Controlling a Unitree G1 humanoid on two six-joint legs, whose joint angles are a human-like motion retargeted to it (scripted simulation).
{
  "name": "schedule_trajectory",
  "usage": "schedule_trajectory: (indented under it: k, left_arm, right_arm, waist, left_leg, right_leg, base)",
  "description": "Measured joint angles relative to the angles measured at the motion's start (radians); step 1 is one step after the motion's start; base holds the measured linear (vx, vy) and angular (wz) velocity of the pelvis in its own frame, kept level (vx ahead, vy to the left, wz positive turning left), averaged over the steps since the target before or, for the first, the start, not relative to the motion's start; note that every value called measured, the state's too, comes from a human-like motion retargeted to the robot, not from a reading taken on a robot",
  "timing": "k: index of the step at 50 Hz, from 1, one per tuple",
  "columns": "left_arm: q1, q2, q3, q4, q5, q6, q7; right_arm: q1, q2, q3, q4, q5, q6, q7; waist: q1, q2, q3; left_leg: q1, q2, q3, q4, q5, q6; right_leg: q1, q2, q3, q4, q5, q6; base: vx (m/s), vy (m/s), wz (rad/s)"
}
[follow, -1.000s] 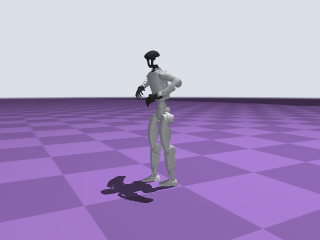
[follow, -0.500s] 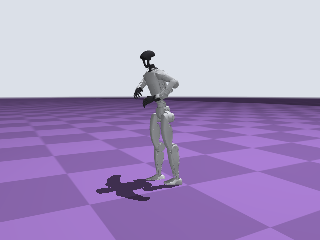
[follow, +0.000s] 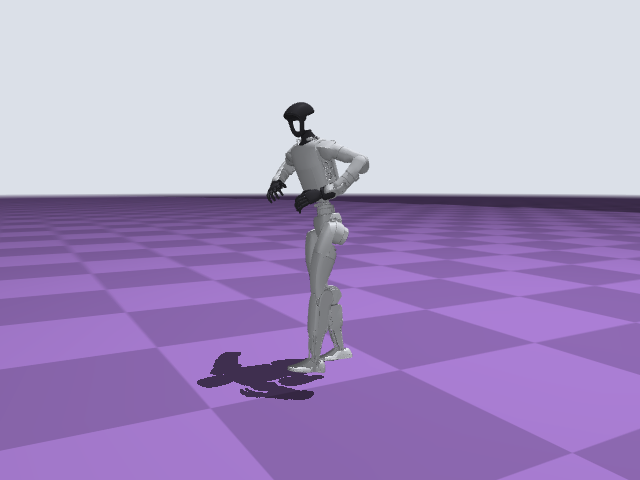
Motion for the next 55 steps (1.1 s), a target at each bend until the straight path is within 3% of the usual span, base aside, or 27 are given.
schedule_trajectory:
  k: [3,8,15,18,22,25,28,32,35,38,42,45,49,52,55]
  left_arm:
    - [-0.006,-0.009,0.003,-0.001,0.011,-0.027,-0.003]
    - [-0.008,-0.014,-0.02,-0.009,0.053,-0.06,-0.01]
    - [-0.075,-0.012,-0.069,-0.009,0.025,-0.09,-0.028]
    - [-0.093,-0.017,-0.104,-0.003,-0.007,-0.116,-0.054]
    - [-0.108,-0.019,-0.154,-0.006,-0.034,-0.143,-0.077]
    - [-0.131,-0.01,-0.187,-0.011,-0.041,-0.136,-0.073]
    - [-0.146,0.0,-0.208,-0.013,-0.034,-0.122,-0.064]
    - [-0.148,-0.004,-0.234,-0.006,-0.032,-0.118,-0.063]
    - [-0.173,-0.014,-0.25,0.008,-0.045,-0.114,-0.058]
    - [-0.199,-0.024,-0.267,0.019,-0.059,-0.099,-0.036]
    - [-0.219,-0.034,-0.283,0.035,-0.047,-0.085,-0.002]
    - [-0.222,-0.033,-0.288,0.052,-0.019,-0.103,0.007]
    - [-0.204,-0.029,-0.299,0.057,0.002,-0.118,0.016]
    - [-0.21,-0.033,-0.303,0.065,0.014,-0.122,0.032]
    - [-0.257,-0.045,-0.306,0.093,0.037,-0.118,0.049]
  right_arm:
    - [-0.004,-0.001,0.012,0.004,0.01,-0.029,0.008]
    - [0.012,-0.008,0.042,0.005,0.022,-0.061,0.019]
    - [-0.02,-0.006,0.079,0.036,0.043,-0.085,0.023]
    - [-0.02,0.002,0.095,0.055,0.047,-0.106,0.04]
    - [0.006,0.006,0.098,0.062,0.059,-0.127,0.067]
    - [0.026,0.005,0.085,0.06,0.081,-0.123,0.065]
    - [0.04,0.001,0.057,0.052,0.101,-0.122,0.056]
    - [0.057,-0.008,0.019,0.037,0.109,-0.129,0.056]
    - [0.051,-0.023,-0.01,0.024,0.123,-0.128,0.054]
    - [0.049,-0.043,-0.026,0.012,0.136,-0.105,0.041]
    - [0.047,-0.057,-0.03,-0.007,0.096,-0.07,0.033]
    - [0.038,-0.049,-0.021,-0.016,0.057,-0.079,0.044]
    - [0.05,-0.038,-0.012,-0.023,0.041,-0.092,0.047]
    - [0.045,-0.036,-0.022,-0.021,0.04,-0.094,0.041]
    - [0.006,-0.035,-0.042,-0.012,0.05,-0.088,0.034]
  waist:
    - [0.026,0.046,0.026]
    - [0.029,0.056,0.017]
    - [-0.012,0.028,-0.055]
    - [-0.044,0.034,-0.089]
    - [-0.083,0.066,-0.122]
    - [-0.114,0.082,-0.134]
    - [-0.155,0.093,-0.134]
    - [-0.218,0.104,-0.129]
    - [-0.275,0.101,-0.108]
    - [-0.322,0.082,-0.079]
    - [-0.352,0.061,-0.033]
    - [-0.333,0.082,-0.014]
    - [-0.322,0.116,-0.025]
    - [-0.324,0.114,-0.035]
    - [-0.335,0.084,-0.046]
  left_leg:
    - [0.027,0.024,-0.039,-0.167,0.057,-0.068]
    - [0.022,0.032,0.001,-0.205,-0.025,-0.138]
    - [0.085,0.044,0.023,-0.205,-0.021,-0.119]
    - [0.144,0.064,-0.002,-0.205,-0.007,-0.1]
    - [0.235,0.104,-0.04,-0.196,-0.06,-0.066]
    - [0.267,0.115,-0.06,-0.153,-0.122,-0.06]
    - [0.288,0.106,-0.087,-0.113,-0.173,-0.068]
    - [0.317,0.082,-0.139,-0.074,-0.225,-0.082]
    - [0.335,0.046,-0.196,-0.05,-0.257,-0.083]
    - [0.372,-0.005,-0.255,-0.031,-0.29,-0.077]
    - [0.446,-0.039,-0.317,-0.007,-0.343,-0.065]
    - [0.482,0.045,-0.314,0.015,-0.385,-0.111]
    - [0.543,0.094,-0.337,0.044,-0.415,-0.125]
    - [0.58,0.088,-0.383,0.072,-0.4,-0.118]
    - [0.562,0.045,-0.462,0.134,-0.317,-0.104]
  right_leg:
    - [0.072,0.043,0.009,-0.004,-0.023,0.006]
    - [0.152,0.052,0.009,0.006,-0.039,0.026]
    - [0.17,0.072,0.033,0.093,0.063,0.012]
    - [0.15,0.096,0.038,0.221,0.208,0.004]
    - [0.007,0.122,-0.003,0.565,0.398,0.006]
    - [-0.143,0.091,-0.069,0.799,0.385,-0.021]
    - [-0.252,0.046,-0.136,0.871,0.261,-0.066]
    - [-0.335,0.016,-0.197,0.742,0.141,-0.089]
    - [-0.359,-0.008,-0.234,0.525,0.117,-0.083]
    - [-0.342,-0.034,-0.237,0.233,0.211,-0.049]
    - [-0.331,-0.05,-0.197,-0.056,0.382,0.052]
    - [-0.395,0.045,-0.148,-0.093,0.341,0.053]
    - [-0.383,0.09,-0.091,-0.093,0.25,0.053]
    - [-0.328,0.081,-0.094,-0.093,0.298,0.053]
    - [-0.291,0.03,-0.132,-0.093,0.364,0.053]
  base:
    - [0.46,0.06,-0.41]
    - [0.52,0.1,-0.13]
    - [0.64,0.15,-0.1]
    - [0.72,0.21,-0.01]
    - [0.65,0.22,0.0]
    - [0.55,0.2,0.18]
    - [0.5,0.17,0.46]
    - [0.47,0.13,0.77]
    - [0.46,0.07,1.05]
    - [0.49,0.0,1.07]
    - [0.52,-0.14,0.76]
    - [0.51,-0.48,0.14]
    - [0.63,-0.21,0.41]
    - [0.64,-0.23,0.74]
    - [0.59,-0.28,0.92]
